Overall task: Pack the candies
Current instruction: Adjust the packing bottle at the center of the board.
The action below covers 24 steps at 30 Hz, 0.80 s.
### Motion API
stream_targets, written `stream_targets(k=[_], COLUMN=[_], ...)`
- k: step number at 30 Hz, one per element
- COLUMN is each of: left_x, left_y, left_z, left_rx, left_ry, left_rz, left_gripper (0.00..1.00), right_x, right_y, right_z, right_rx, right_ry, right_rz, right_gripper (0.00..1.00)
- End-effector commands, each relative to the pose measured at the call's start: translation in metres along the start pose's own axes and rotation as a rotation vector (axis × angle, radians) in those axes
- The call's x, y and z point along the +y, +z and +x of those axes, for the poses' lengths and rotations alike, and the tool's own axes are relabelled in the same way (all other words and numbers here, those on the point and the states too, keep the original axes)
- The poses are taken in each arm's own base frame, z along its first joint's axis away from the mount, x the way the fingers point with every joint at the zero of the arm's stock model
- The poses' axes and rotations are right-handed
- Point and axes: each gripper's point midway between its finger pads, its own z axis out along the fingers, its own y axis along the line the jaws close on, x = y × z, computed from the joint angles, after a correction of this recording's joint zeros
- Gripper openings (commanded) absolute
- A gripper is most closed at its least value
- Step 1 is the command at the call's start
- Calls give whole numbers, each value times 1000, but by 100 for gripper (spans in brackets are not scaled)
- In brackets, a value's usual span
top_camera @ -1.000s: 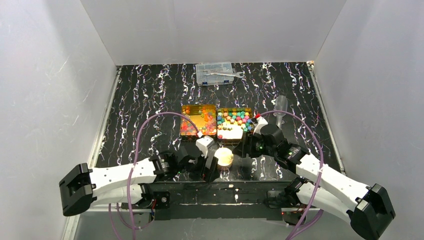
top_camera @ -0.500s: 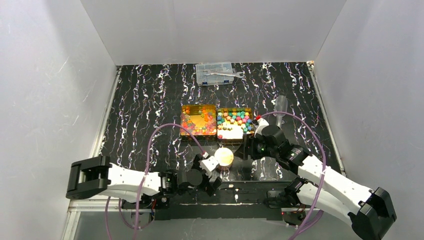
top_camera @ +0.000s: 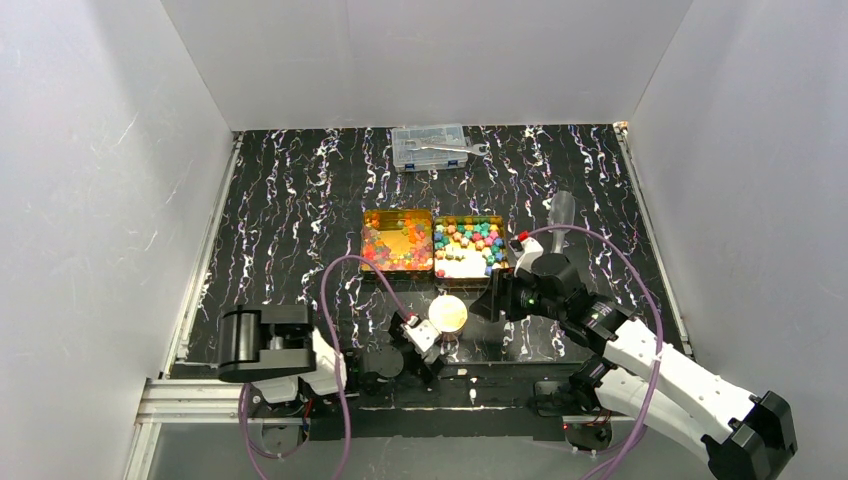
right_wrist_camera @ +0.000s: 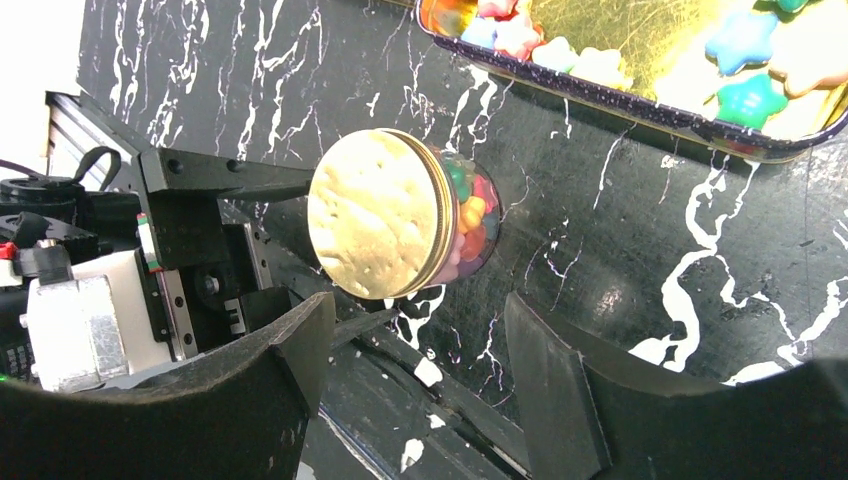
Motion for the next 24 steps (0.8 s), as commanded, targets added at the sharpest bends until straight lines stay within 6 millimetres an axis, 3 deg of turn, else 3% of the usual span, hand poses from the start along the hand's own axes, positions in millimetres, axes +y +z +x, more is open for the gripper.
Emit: stream_targets(k=[1, 13, 24], left_x=[9, 22, 2], left_y=[10, 30, 46], left_z=[-24, -16, -16], left_rx=[-122, -87, -78], left_ry=[-49, -92, -70], left_rz=[-54, -42, 54], left_gripper=[98, 97, 95], right_x=[4, 1, -4], right_y=[1, 9, 18], right_z=[1, 10, 11], right_rx=[-6, 11, 38], right_ry=[-5, -3, -35], right_rz=[-27, -45, -24], right_gripper=[72, 72, 72])
